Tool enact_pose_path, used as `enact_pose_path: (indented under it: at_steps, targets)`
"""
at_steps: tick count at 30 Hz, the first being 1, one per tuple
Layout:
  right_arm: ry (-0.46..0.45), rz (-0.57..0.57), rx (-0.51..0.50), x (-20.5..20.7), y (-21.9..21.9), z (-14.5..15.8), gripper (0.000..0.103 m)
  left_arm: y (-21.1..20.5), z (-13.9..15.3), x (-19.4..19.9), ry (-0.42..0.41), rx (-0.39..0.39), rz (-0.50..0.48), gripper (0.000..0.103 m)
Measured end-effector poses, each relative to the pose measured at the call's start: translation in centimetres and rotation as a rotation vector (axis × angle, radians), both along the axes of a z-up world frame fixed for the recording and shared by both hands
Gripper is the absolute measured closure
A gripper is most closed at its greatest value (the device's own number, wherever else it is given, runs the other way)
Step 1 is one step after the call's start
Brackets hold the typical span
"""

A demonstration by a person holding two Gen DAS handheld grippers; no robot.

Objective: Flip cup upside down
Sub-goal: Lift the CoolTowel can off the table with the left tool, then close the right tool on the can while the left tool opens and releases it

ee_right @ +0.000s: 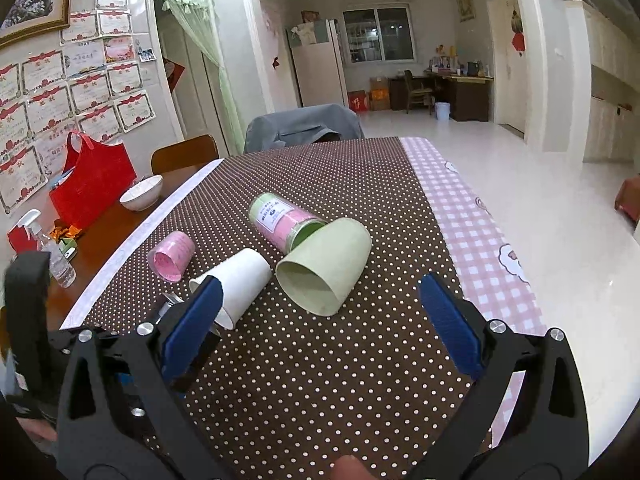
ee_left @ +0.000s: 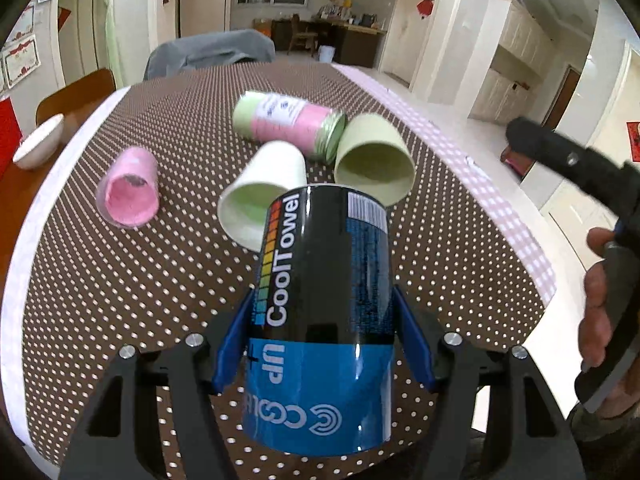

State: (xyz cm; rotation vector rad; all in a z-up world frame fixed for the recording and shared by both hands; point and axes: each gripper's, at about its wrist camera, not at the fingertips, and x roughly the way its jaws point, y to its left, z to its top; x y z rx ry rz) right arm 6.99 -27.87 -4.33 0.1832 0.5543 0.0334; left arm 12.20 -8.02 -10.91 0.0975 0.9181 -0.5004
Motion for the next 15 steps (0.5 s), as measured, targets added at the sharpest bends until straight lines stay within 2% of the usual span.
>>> enact_pose_path:
  at_steps: [9,10,15]
  targets:
    - [0.031,0.001,0.016,0.2,-0.2,-0.9,0.006,-0.9,-3.0,0.4,0.068,0.051,0.019,0.035]
    - [0.035,0.004,0.016,0.3,-0.1,-1.0,0.006,-1.0,-3.0,0.3,0.065,0.055,0.017,0.030]
    - [0.044,0.021,0.023,0.5,0.4,-1.1,0.006,-0.8,-1.7,-0.7,0.002,0.077,0.019,0.022]
